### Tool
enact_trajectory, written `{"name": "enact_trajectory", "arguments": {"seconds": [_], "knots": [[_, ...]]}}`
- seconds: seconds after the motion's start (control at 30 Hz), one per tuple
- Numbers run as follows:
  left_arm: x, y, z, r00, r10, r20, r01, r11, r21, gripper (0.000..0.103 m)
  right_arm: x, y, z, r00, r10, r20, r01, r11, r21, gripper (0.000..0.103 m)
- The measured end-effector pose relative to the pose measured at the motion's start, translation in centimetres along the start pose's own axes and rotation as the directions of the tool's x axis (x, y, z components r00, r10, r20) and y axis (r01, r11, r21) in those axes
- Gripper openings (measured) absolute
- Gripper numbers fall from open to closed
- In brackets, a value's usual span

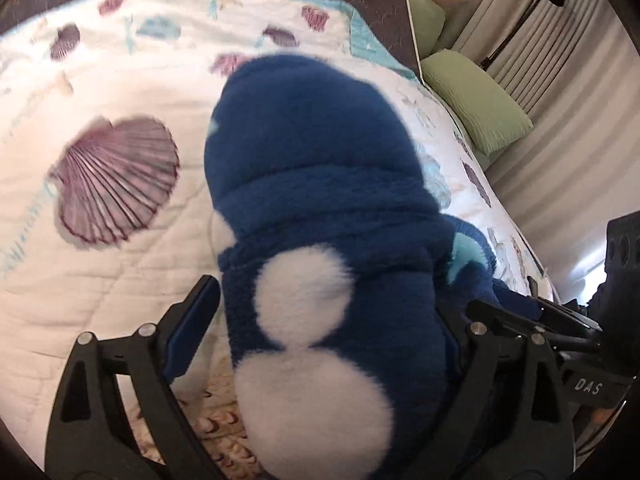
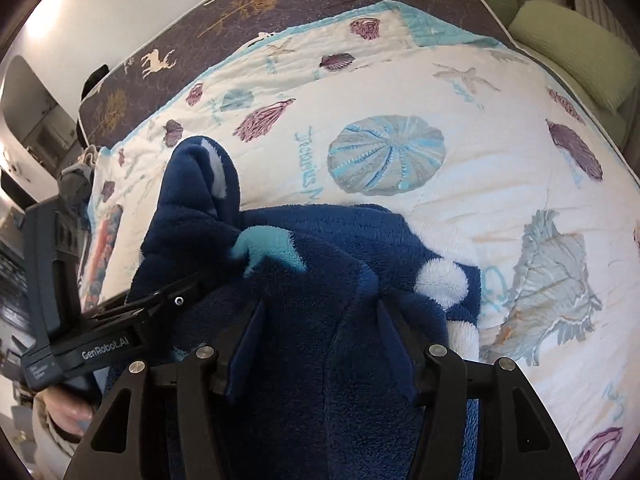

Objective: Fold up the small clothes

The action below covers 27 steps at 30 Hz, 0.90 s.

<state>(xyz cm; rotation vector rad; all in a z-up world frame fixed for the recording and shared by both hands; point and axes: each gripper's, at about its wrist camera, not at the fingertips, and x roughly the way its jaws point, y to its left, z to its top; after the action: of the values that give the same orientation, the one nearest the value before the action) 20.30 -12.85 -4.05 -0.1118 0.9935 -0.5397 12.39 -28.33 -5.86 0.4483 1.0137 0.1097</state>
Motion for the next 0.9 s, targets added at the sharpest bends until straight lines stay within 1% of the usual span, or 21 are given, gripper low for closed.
{"name": "enact_trajectory", "arguments": {"seconds": [0.1,0.17,0.2,0.23,0.27,0.3,0.33,0.37,0.4,0.43,0.47,0.53,0.6,0.7,0.83,0.9], "knots": [[-3.0,-0.8,0.5,0.998,-0.017,0.055,0.017,1.000,0.005,0.084,-0.8,-0.4,-0.2,0.999,0.039,0.019,-0.039,0.999,0.003,0.059],[-5.9,-1.5,1.3,0.989,-0.017,0.146,0.013,1.000,0.027,0.083,-1.3,-0.4,0.0,0.999,0.036,0.032,-0.036,0.999,0.000,0.059],[-7.4,-2.0,1.7,0.980,-0.034,0.195,0.023,0.998,0.054,0.083,-1.3,-0.4,0.0,0.999,0.034,0.035,-0.034,0.999,-0.001,0.059],[-8.1,-2.4,2.0,0.975,-0.059,0.215,0.043,0.996,0.077,0.081,-1.2,-0.4,0.0,0.999,0.032,0.035,-0.032,0.999,0.001,0.059],[-8.7,-3.1,2.2,0.969,-0.113,0.221,0.088,0.989,0.119,0.078,-1.1,-0.3,0.0,0.999,0.030,0.034,-0.030,1.000,0.001,0.059],[-8.5,-3.6,2.6,0.966,-0.147,0.212,0.117,0.982,0.148,0.069,-1.0,-0.3,0.1,0.999,0.029,0.033,-0.029,1.000,0.001,0.060],[-7.9,-4.1,2.8,0.970,-0.153,0.190,0.122,0.978,0.167,0.055,-1.0,-0.2,0.2,0.999,0.027,0.033,-0.027,1.000,-0.001,0.060],[-6.7,-4.3,3.2,0.979,-0.125,0.160,0.097,0.981,0.169,0.046,-1.0,-0.2,0.1,0.999,0.028,0.034,-0.028,1.000,-0.001,0.060],[-4.6,-4.3,3.6,0.992,-0.066,0.106,0.049,0.986,0.157,0.034,-1.0,-0.3,0.1,0.999,0.030,0.036,-0.031,1.000,0.000,0.060],[-2.5,-3.8,4.1,0.998,-0.012,0.066,0.002,0.989,0.146,0.033,-1.0,-0.3,0.1,0.999,0.033,0.036,-0.033,0.999,0.003,0.060],[-0.6,-3.3,4.4,0.999,0.020,0.043,-0.026,0.989,0.144,0.034,-1.0,-0.4,0.1,0.999,0.037,0.037,-0.037,0.999,0.008,0.060],[2.0,-2.0,4.6,0.999,0.008,0.032,-0.013,0.989,0.147,0.044,-0.8,-0.8,0.1,0.998,0.044,0.036,-0.045,0.999,0.029,0.060],[2.2,-1.9,4.3,0.999,0.022,0.042,-0.028,0.990,0.140,0.046,-0.5,-1.0,0.2,0.999,0.046,0.029,-0.047,0.998,0.042,0.060],[2.0,-2.3,3.6,0.997,0.045,0.063,-0.054,0.986,0.158,0.047,-0.4,-0.9,0.3,0.999,0.041,0.027,-0.042,0.998,0.036,0.060],[1.0,-2.2,3.3,0.995,0.031,0.097,-0.045,0.988,0.149,0.049,-0.5,-0.9,0.2,0.999,0.039,0.036,-0.040,0.999,0.028,0.060],[-0.6,-2.1,3.4,0.994,0.027,0.108,-0.040,0.992,0.122,0.051,-0.7,-0.9,0.1,0.998,0.047,0.038,-0.048,0.999,0.018,0.060]]}}
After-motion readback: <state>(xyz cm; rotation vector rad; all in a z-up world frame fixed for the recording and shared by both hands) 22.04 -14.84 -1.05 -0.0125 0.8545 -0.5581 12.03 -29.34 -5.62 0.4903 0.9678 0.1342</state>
